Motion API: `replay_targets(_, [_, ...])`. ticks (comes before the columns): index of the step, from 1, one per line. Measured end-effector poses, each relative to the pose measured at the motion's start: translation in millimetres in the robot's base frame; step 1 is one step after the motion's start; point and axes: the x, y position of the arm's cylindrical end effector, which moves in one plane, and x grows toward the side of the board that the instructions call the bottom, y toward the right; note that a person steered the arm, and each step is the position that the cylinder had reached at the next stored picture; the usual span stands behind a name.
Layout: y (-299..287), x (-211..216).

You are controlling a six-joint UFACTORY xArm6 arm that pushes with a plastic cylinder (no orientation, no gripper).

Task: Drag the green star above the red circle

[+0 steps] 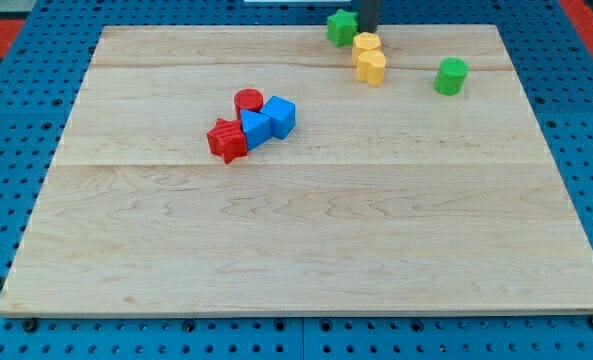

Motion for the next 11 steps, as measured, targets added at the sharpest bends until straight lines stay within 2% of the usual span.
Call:
replay_targets(2, [-130, 52])
replay_targets(4, [-69, 56])
replay_targets(5, [-63, 49])
replay_targets(7, [-72, -4])
replay_targets(8, [-89, -4])
replay_targets(9, [-131, -3])
replay_targets(11, [-125, 6])
